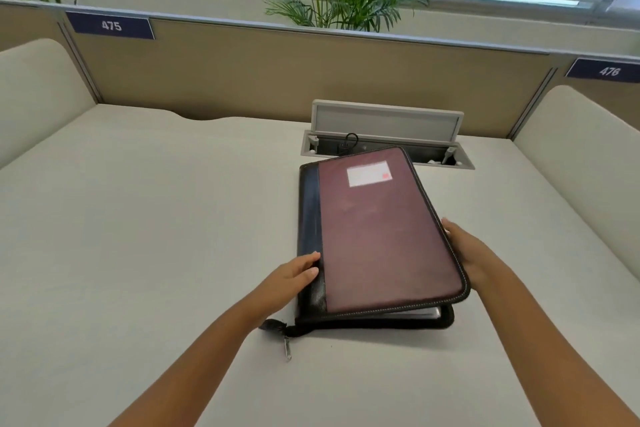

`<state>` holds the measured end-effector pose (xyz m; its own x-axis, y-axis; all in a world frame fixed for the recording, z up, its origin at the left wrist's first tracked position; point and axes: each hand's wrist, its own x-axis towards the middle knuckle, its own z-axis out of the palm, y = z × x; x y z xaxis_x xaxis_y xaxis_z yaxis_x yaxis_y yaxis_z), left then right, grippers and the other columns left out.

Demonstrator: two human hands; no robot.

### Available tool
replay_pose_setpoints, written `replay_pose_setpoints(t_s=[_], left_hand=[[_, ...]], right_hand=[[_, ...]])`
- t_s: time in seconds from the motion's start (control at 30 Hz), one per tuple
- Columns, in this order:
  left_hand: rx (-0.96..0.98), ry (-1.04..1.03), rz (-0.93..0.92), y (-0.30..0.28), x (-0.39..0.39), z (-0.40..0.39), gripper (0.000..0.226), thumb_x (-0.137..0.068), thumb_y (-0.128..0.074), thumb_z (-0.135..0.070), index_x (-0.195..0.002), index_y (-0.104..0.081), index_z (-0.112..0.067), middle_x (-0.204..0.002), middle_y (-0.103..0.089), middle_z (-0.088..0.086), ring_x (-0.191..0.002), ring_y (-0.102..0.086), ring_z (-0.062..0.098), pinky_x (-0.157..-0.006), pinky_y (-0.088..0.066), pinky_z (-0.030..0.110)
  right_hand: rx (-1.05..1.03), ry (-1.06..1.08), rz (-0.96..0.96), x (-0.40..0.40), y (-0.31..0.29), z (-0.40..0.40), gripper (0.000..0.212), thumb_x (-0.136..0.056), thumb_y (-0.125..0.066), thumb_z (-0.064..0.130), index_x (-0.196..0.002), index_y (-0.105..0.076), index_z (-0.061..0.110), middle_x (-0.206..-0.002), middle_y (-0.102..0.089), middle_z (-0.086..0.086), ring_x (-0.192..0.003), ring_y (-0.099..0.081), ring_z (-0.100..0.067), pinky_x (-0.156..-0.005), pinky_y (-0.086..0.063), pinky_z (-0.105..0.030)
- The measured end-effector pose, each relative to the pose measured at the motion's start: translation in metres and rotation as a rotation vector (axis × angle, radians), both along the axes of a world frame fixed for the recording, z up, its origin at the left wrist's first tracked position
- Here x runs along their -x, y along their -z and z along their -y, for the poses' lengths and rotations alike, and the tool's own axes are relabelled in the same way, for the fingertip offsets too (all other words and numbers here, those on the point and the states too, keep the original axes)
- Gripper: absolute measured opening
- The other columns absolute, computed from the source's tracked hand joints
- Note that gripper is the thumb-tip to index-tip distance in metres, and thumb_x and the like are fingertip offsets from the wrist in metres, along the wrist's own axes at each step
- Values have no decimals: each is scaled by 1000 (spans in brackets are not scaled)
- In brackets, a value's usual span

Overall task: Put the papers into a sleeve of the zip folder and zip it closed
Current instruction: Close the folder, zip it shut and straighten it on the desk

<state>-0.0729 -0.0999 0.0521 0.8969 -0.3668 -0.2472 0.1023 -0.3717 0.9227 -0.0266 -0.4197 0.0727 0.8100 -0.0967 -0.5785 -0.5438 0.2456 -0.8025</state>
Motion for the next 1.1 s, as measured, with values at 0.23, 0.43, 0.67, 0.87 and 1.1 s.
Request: replay_pose_setpoints(t_s=[0.23,0.43,0.67,0.87,1.1], left_hand=[[-311,172,327,40,12,-4,52,-92,-50,-16,-140,-31,-22,-145,-18,-19,-137,-9,-3,-116,-12,24],[-330,191,429,51,16,-9,55,-91,-52,-25,-141,-27,-27,-146,-14,-23,-137,-4,-7,-112,-9,15],[-356,210,441,56,13,-8,57,-91,-52,-27,-142,-25,-28,-145,-11,-24,-136,-1,-8,-110,-7,13],[-348,194,425,52,-12,-17,60,-89,-56,-21,-141,-27,-25,-145,-15,-21,-137,-6,-4,-116,-13,22],[-356,-38,522,58,-7,-52,81,-70,-35,-81,-133,-39,-30,-134,-34,-25,-117,-40,-6,-102,-29,19]], right_hand=[[144,-19,-1,25,21,5,28,-97,-44,23,-114,-57,6,-93,-63,-4,-80,-57,-18,-67,-44,-27],[696,-63,67,40,36,-7,26,-92,-54,23,-116,-57,14,-111,-60,-9,-99,-56,-24,-89,-44,-36],[920,-80,126,46,53,-19,44,-90,-58,27,-128,-49,7,-121,-57,-15,-109,-55,-29,-80,-39,-30],[950,-103,109,27,54,-26,46,-89,-57,31,-128,-47,7,-121,-58,-15,-107,-57,-30,-84,-43,-34],[1069,114,368,29,49,-39,27,-90,-55,23,-115,-55,13,-97,-53,-5,-90,-54,-20,-80,-45,-34]])
